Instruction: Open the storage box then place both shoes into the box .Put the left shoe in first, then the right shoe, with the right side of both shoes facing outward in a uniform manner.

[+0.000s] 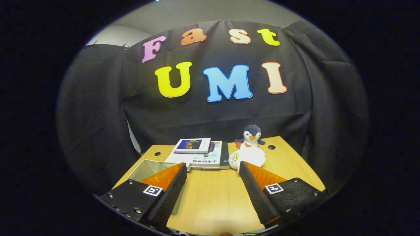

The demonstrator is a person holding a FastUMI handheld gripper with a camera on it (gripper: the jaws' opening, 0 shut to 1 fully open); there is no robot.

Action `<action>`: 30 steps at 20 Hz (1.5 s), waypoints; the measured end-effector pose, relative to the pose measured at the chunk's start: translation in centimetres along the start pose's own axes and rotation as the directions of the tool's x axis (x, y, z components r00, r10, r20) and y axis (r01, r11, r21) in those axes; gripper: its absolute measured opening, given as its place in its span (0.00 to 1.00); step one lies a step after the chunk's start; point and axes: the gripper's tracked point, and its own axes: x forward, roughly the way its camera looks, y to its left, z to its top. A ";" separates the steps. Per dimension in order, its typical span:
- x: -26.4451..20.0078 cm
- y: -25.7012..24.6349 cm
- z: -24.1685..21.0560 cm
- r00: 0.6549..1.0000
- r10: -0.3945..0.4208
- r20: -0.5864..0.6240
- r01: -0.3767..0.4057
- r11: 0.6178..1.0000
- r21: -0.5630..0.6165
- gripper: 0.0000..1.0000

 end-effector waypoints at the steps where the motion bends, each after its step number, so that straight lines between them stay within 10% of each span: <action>1: -0.4 -0.7 0.2 1.000 -0.012 0.012 0.012 1.000 -0.006 0.98; 30: -1.8 -6.4 4.9 0.978 -0.131 0.162 0.131 0.991 0.005 0.98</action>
